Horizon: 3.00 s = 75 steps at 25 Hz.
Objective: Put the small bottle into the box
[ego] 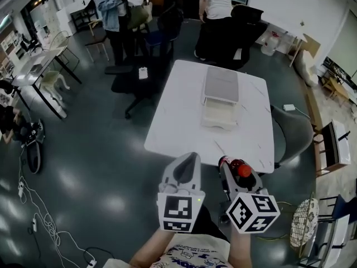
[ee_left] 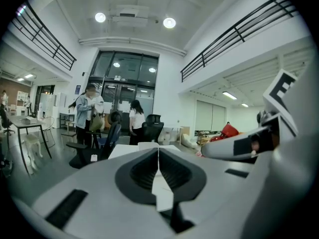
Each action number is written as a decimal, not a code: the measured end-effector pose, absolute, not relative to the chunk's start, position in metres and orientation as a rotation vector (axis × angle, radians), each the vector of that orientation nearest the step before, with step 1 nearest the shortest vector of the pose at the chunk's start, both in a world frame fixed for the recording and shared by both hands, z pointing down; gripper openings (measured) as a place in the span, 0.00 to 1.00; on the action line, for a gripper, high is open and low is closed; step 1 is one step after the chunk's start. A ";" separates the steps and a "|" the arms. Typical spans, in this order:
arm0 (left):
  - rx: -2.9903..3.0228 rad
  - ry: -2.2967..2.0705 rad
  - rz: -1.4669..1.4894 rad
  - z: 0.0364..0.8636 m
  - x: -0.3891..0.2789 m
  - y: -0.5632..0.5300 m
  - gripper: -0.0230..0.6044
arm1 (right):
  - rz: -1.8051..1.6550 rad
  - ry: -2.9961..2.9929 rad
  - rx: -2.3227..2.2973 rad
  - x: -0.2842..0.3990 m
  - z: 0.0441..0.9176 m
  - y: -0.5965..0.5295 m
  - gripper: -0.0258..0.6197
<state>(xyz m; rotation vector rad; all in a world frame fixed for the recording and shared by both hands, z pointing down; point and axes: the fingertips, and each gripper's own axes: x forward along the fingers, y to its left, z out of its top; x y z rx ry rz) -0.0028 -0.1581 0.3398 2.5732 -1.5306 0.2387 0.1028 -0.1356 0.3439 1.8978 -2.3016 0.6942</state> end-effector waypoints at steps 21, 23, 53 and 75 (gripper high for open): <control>2.505 -1.638 0.258 0.335 0.068 -0.297 0.07 | 0.706 -2.382 1.771 0.169 0.341 -0.285 0.39; 2.501 -1.631 0.262 0.337 0.073 -0.304 0.07 | 0.711 -2.377 1.771 0.174 0.342 -0.293 0.39; 2.467 -1.381 0.428 0.403 0.083 -0.441 0.07 | 0.928 -2.141 1.811 0.176 0.411 -0.419 0.39; 2.376 -1.199 0.577 0.484 0.093 -0.473 0.07 | 1.065 -1.893 1.766 0.179 0.508 -0.445 0.39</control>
